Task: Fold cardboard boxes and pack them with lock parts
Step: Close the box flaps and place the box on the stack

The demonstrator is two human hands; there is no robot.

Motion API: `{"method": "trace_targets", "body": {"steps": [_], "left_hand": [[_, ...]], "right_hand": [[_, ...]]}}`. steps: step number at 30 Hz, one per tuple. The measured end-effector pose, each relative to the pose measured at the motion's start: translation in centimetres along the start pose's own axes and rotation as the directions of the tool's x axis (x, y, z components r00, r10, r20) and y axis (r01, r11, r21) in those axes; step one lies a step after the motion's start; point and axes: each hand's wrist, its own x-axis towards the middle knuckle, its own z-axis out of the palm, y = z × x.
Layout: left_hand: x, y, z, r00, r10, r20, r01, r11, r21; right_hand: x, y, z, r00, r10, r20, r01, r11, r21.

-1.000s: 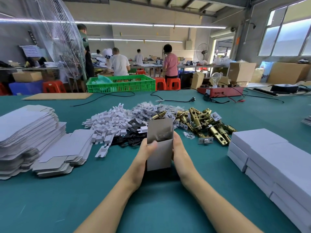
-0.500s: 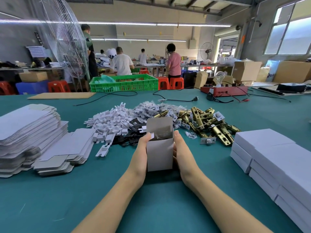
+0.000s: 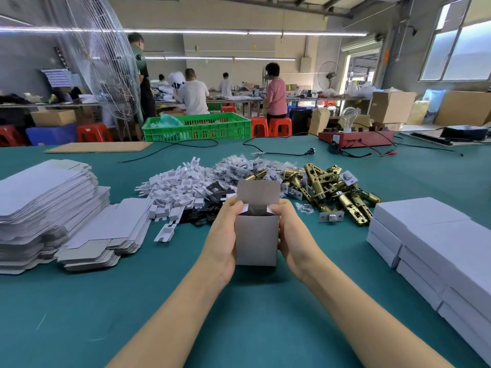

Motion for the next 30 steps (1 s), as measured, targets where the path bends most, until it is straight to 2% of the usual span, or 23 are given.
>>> {"method": "trace_targets", "body": {"steps": [18,24,30], "left_hand": [[0.6,0.4,-0.4,0.998,0.058,-0.005,-0.058,0.99,-0.126],[0.1,0.4,-0.8,0.995,0.078,0.065,-0.071,0.991,-0.111],[-0.2,0.7,-1.2,0.995,0.032,0.096,-0.021,0.993,-0.113]], "right_hand": [[-0.6,-1.4,0.6,0.942,-0.328,-0.072,0.33,0.944,0.023],[-1.0,-0.6,1.4,0.876,-0.462,-0.142,0.443,0.885,-0.145],[-1.4,0.1,1.6,0.846,-0.5,-0.183,0.464,0.861,-0.21]]}}
